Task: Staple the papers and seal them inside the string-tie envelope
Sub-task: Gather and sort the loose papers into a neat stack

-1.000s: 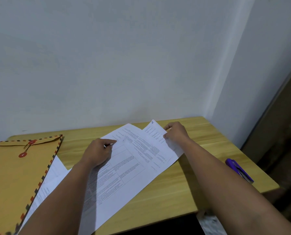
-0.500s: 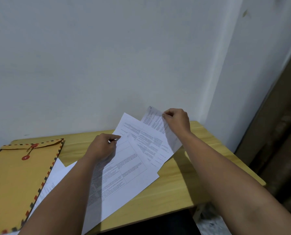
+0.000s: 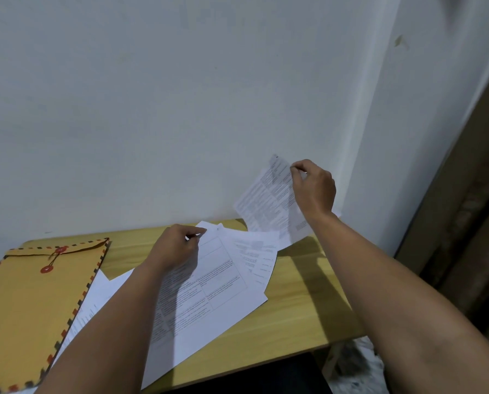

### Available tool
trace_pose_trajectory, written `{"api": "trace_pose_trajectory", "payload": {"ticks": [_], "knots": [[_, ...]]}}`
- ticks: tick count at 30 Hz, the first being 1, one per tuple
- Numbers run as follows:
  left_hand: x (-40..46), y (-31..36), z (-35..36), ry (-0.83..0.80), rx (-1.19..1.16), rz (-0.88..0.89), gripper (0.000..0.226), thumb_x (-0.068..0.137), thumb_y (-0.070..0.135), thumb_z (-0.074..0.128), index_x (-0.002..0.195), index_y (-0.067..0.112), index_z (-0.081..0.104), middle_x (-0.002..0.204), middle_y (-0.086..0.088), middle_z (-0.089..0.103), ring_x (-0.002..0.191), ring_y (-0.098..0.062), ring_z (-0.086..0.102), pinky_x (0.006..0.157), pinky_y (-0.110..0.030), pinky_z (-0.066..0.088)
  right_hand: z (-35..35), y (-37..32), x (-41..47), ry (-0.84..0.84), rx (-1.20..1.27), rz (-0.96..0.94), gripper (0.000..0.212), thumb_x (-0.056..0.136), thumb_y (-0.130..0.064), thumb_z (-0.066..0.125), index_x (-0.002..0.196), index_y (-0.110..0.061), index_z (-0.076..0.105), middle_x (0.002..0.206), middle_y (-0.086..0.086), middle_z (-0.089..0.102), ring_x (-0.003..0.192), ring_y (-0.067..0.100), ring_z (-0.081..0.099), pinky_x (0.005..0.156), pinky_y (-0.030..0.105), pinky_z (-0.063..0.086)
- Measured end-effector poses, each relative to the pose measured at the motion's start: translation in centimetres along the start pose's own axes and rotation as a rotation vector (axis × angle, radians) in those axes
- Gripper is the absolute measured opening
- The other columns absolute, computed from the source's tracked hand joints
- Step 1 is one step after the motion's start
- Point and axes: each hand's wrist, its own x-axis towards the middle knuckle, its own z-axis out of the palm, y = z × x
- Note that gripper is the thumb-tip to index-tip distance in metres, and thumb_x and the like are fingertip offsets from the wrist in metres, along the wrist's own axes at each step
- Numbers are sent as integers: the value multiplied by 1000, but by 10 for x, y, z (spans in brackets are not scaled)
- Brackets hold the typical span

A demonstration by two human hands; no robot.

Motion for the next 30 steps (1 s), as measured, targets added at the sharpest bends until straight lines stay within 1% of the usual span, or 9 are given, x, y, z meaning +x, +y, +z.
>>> {"api": "trace_pose_trajectory", "payload": {"ticks": [3,8,10,13,17,21,26,28,30], "knots": [[-2,5,-3,8,-9,18,23,96,18,63,109,28,79,84,23,70,77,4,64,69,-22,48,-5,-5,7,37,1,-15,15,102,-25,63,107,-21,77,96,2,79,88,30,72,71,35,55],[-4,11,-3,8,-24,54,25,96,16,62,104,33,80,83,25,71,73,16,61,64,-14,42,-10,-16,14,66,233,50,23,101,-20,64,117,-21,81,115,-6,80,106,15,73,92,30,57],[-4,17,-4,5,-35,58,24,96,19,63,103,35,79,81,28,70,75,14,62,67,-18,45,-10,-20,16,49,338,106,22,99,-20,66,115,-21,82,112,-9,80,104,9,73,94,27,58],[-1,26,-7,-8,-43,81,26,97,21,62,101,41,78,77,27,71,68,-2,64,64,-20,47,-10,-23,18,27,454,186,21,97,-20,68,112,-22,83,106,-14,80,102,4,73,91,23,58],[5,35,-9,16,-55,105,23,96,19,63,109,30,79,67,26,67,52,-1,54,55,-8,39,-6,-22,16,-37,529,256,18,97,-20,70,110,-19,84,96,-18,79,96,-2,73,89,19,58],[5,51,-14,19,-85,148,23,97,22,63,111,36,75,89,19,72,60,3,60,63,-10,43,2,-15,9,-132,595,329,14,99,-20,71,105,-17,84,91,-19,77,94,0,72,86,15,53],[9,68,-23,12,-75,196,24,98,23,61,115,31,76,99,14,76,63,-1,59,66,-14,47,8,-3,-5,-250,717,454,22,99,-22,74,120,-14,79,101,-19,74,94,-14,65,80,3,49],[10,72,-27,18,-79,201,23,98,23,61,114,30,77,90,13,75,58,-2,55,61,-9,44,10,-1,-14,-333,763,523,20,98,-22,75,118,-16,78,106,-14,75,101,-7,66,92,8,50],[12,74,-30,24,-116,185,24,98,21,61,116,29,76,76,10,70,52,-4,50,55,-8,40,14,2,-23,-400,829,609,12,96,-21,78,108,-21,79,113,-3,79,108,9,72,106,28,54]]}}
